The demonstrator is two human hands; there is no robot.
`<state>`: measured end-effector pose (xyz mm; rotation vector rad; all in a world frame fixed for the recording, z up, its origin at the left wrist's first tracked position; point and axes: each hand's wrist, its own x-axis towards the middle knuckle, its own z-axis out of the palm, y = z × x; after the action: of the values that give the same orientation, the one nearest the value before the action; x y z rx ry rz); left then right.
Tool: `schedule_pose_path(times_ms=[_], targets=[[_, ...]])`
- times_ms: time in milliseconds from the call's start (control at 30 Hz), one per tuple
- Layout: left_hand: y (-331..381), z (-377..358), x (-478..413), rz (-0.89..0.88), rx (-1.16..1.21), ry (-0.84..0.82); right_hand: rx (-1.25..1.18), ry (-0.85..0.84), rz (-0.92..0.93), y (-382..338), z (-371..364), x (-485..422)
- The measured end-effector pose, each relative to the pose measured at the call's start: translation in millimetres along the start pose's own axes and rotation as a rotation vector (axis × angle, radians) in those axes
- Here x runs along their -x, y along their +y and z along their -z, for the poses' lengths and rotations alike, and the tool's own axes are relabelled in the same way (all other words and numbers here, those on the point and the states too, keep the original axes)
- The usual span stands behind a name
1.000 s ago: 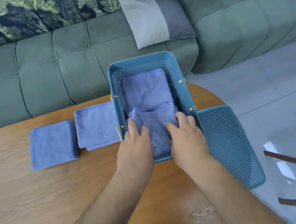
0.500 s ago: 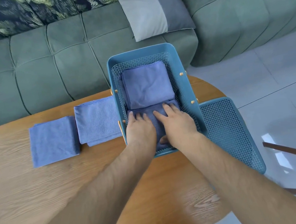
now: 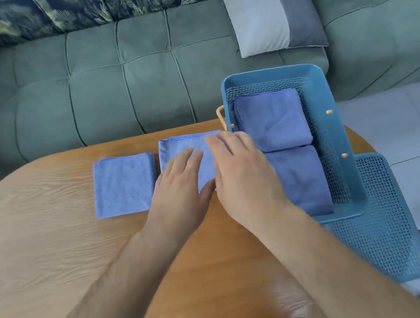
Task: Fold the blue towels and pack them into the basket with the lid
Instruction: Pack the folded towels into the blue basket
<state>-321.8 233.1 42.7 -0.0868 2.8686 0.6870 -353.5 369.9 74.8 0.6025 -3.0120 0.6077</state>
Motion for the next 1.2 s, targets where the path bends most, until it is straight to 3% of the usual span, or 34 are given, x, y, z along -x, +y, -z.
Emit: schedule_pose_path(times_ms=[67, 167, 300, 467, 600, 800, 1033, 1100, 1200], targets=[[-30, -11, -1, 0.082, 0.038, -0.049, -0.095, -0.194, -0.042, -19, -25, -12], [-58, -28, -6, 0.246, 0.082, -0.141, 0.017, -0.463, -0.159, -27, -71, -26], [-72, -49, -20, 0.34, 0.137, -0.239, 0.163, -0.607, -0.463, -16, -117, -37], [-74, -58, -31, 0.409, 0.196, -0.191, 0.146, -0.507, -0.568, -9, -138, -42], [-83, -58, -38, 0.479, 0.406, -0.093, 0.181, -0.496, -0.592, -6, -137, -44], [-91, -47, -40, 0.433, 0.509, 0.039, 0.142, -0.467, -0.585, -11, -134, -35], [-93, -39, -34, 0.46, 0.696, -0.054, -0.099, -0.392, -0.611, -21, -126, -26], [-90, -32, -25, 0.448, 0.723, -0.028, -0.203, -0.378, -0.589, -26, -115, -23], [-85, -11, -6, 0.381, 0.732, 0.085, -0.287, -0.249, -0.416, -39, -90, -17]])
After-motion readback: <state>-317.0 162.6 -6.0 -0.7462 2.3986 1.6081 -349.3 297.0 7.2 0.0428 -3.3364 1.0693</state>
